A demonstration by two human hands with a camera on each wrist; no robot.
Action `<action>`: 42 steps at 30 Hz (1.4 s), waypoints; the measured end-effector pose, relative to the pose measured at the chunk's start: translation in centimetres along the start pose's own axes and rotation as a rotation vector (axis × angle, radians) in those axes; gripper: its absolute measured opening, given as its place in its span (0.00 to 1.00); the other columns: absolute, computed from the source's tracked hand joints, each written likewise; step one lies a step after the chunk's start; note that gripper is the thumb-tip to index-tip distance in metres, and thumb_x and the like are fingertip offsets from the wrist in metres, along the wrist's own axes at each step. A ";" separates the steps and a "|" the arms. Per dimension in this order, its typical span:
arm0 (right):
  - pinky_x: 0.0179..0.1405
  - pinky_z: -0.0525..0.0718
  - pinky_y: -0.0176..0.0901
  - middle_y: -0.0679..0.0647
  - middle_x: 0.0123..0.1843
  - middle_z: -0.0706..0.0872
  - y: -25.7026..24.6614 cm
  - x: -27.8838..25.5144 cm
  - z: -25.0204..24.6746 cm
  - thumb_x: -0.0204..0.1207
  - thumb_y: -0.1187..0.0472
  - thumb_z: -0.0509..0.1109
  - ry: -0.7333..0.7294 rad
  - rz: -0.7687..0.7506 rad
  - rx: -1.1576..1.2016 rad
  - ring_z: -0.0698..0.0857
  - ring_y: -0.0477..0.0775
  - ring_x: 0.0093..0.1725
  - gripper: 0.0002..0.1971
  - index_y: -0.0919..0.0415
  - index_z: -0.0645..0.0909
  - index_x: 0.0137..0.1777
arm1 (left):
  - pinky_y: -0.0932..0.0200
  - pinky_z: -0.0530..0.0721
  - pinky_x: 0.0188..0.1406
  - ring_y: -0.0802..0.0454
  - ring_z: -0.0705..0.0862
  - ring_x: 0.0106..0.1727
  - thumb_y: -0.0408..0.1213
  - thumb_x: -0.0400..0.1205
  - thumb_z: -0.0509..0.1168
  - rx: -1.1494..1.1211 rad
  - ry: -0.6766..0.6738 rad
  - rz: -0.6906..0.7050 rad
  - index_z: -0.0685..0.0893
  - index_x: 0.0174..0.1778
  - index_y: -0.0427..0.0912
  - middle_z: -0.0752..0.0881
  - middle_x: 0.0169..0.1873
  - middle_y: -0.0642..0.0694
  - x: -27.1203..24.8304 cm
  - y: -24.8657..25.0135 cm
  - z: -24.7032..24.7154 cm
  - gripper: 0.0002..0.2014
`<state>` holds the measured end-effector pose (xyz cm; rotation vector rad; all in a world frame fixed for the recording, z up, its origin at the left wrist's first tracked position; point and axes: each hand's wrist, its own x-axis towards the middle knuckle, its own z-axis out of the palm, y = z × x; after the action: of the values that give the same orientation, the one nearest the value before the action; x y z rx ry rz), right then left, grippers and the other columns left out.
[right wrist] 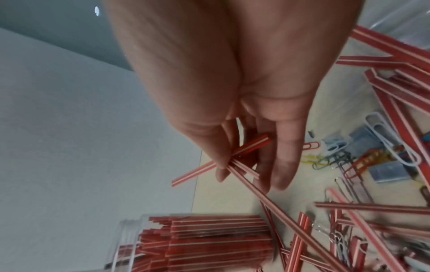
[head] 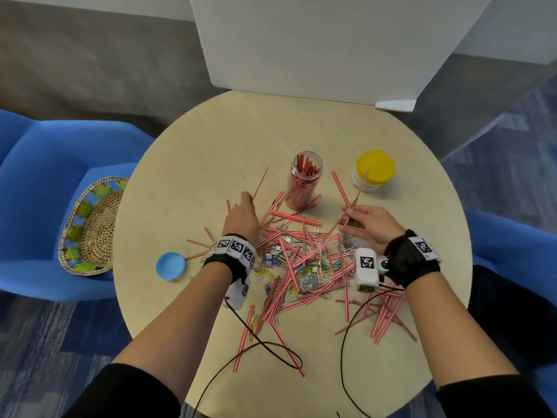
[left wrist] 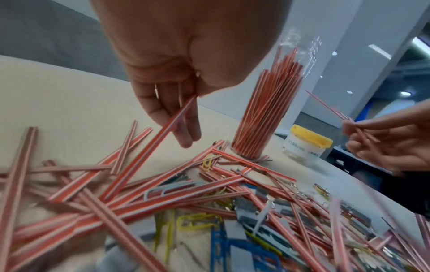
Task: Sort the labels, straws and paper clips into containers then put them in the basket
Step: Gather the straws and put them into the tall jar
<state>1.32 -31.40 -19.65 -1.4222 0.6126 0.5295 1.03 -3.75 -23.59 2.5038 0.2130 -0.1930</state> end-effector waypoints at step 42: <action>0.49 0.84 0.48 0.53 0.48 0.82 5.8 -1.0 -5.2 0.82 0.56 0.68 -0.149 -0.382 -1.766 0.86 0.58 0.49 0.06 0.53 0.83 0.55 | 0.48 0.81 0.62 0.41 0.76 0.66 0.37 0.81 0.60 0.551 -0.364 0.352 0.68 0.74 0.41 0.74 0.70 0.40 -14.9 7.6 7.8 0.24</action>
<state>-3.73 -36.03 -23.51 -2.9852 -0.5124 0.8928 -12.75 -16.03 -22.79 2.9222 -0.4902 -0.6227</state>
